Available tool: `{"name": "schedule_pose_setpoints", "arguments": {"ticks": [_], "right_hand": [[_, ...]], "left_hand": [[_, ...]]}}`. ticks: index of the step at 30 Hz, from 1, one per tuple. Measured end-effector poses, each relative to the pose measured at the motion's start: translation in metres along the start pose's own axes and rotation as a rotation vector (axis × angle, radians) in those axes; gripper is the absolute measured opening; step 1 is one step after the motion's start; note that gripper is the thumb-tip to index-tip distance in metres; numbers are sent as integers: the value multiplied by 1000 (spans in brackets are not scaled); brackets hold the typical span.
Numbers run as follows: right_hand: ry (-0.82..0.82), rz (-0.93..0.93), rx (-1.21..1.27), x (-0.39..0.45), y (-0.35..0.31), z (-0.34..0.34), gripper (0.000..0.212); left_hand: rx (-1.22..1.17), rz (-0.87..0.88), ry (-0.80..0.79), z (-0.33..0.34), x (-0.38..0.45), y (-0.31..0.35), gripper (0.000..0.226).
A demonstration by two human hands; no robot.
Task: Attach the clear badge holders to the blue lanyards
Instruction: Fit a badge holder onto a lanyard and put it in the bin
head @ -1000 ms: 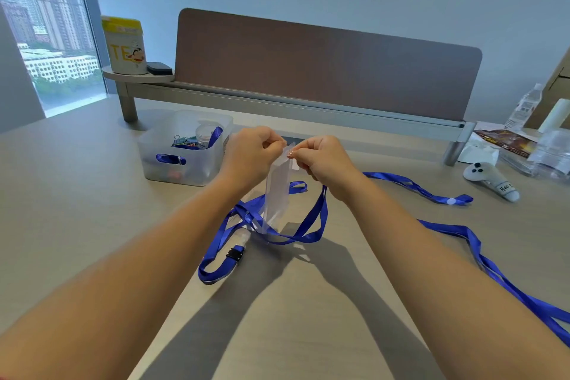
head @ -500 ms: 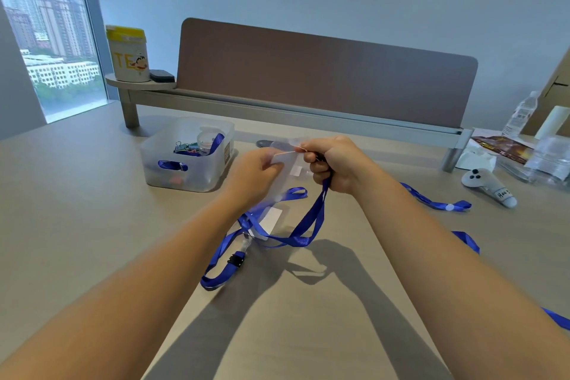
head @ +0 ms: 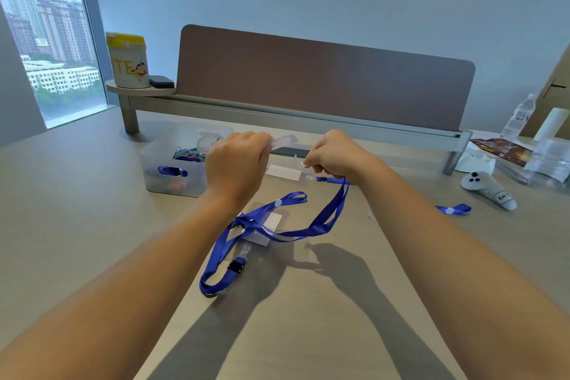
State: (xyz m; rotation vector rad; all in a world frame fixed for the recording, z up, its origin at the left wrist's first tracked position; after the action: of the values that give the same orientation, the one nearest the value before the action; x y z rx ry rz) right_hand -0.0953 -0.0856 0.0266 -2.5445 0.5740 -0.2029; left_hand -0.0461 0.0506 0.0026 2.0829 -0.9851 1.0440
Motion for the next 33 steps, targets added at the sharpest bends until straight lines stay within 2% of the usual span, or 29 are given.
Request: {"name": "schedule_pose_setpoints", "arguments": {"ticks": [5,8,12,17,22,27,29,31,33], "right_hand": [[365,-193,-158,-7,-2,-6,26],[462,-319,-284,-11,-2,-12,38],[350,-306,-327,-7,11,2,38],[40,-163,-176,1,28,50,39],[-148,-71,-104,15,35,90,18],[-269,-41,-253,29,45,116,9],[-260,-33,-281,30,47,121,8],[-163,-42,-326,32,48,121,6],[-42,-54,-349,34,48,116,12]], "left_hand": [[-152,-353,-100,6,4,-10,27],[-207,-467,-134,8,-1,-20,27],[-227,-557,-195,10,-14,-29,26],[-244,-601,-228,13,-26,-41,25],[-246,-634,-257,18,-33,-59,25],[-246,-669,-270,21,-37,-72,25],[-251,-679,-267,21,-39,-74,25],[-265,-680,-260,20,-41,-76,25],[-276,-687,-255,18,-42,-79,25]]}}
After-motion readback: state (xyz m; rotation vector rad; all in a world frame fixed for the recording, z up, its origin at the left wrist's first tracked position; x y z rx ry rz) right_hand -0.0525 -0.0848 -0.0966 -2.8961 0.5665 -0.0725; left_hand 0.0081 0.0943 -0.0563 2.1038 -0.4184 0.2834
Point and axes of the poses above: each hand's wrist, its own x-axis towards the middle knuckle, its own z-axis out of the palm, y = z × x, the point moved 3 cm from there along x, towards the middle knuckle, and after that the axes turned 3 degrees about -x, right-handed, at the moved point
